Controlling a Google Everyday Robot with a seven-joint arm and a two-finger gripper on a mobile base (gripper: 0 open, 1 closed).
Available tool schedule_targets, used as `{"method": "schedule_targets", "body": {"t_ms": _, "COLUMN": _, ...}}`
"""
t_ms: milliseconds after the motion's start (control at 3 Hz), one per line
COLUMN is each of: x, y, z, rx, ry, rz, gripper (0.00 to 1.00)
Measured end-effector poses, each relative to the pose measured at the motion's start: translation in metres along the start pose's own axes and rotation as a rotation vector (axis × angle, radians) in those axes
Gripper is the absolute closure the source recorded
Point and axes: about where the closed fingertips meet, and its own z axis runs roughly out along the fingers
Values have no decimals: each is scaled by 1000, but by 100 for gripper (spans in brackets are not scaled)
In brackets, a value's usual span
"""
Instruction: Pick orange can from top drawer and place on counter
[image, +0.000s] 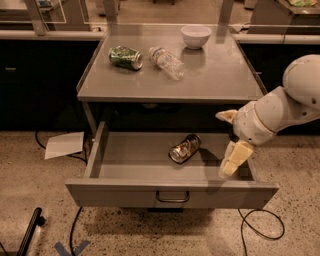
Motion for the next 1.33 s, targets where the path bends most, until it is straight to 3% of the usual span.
{"method": "schedule_targets", "body": {"t_ms": 333, "x": -6, "y": -9, "z": 34, "rx": -48, "ry": -40, "rz": -23, "gripper": 0}}
{"method": "schedule_targets", "body": {"t_ms": 667, "x": -12, "y": -24, "z": 61, "rx": -48, "ry": -57, "rz": -34, "gripper": 0}}
{"method": "schedule_targets", "body": {"t_ms": 1000, "x": -29, "y": -54, "z": 107, "rx": -70, "ry": -92, "rz": -60, "gripper": 0}}
{"method": "schedule_targets", "body": {"t_ms": 1333, "x": -30, "y": -55, "z": 108, "rx": -71, "ry": -92, "rz": -61, "gripper": 0}}
